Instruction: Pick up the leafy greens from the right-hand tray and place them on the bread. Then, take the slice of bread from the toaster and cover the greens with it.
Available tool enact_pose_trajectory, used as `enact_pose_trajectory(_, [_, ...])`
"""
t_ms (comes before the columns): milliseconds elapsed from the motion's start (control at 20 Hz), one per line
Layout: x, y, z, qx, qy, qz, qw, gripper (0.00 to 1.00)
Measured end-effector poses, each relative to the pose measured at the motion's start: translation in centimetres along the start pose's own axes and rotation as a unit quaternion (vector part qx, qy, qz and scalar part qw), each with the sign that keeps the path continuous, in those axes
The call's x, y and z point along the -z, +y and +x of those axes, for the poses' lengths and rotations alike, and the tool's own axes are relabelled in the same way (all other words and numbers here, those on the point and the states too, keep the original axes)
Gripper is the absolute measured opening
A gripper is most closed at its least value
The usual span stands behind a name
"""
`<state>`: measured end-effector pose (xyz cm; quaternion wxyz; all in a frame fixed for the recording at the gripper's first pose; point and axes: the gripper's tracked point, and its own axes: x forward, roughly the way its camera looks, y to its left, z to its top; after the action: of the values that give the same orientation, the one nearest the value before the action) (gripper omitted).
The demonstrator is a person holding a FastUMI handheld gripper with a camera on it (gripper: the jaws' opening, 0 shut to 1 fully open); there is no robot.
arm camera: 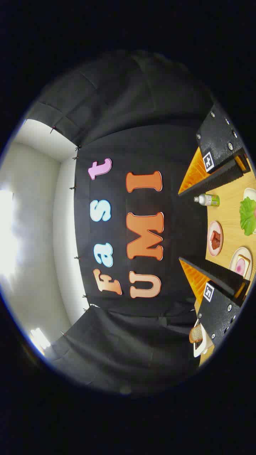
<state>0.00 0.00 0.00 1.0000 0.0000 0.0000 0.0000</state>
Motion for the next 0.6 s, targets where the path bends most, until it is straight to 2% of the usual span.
enact_pose_trajectory(600, [1.02,0.41,-0.33,-0.001,-0.002,-0.015,1.000,0.97])
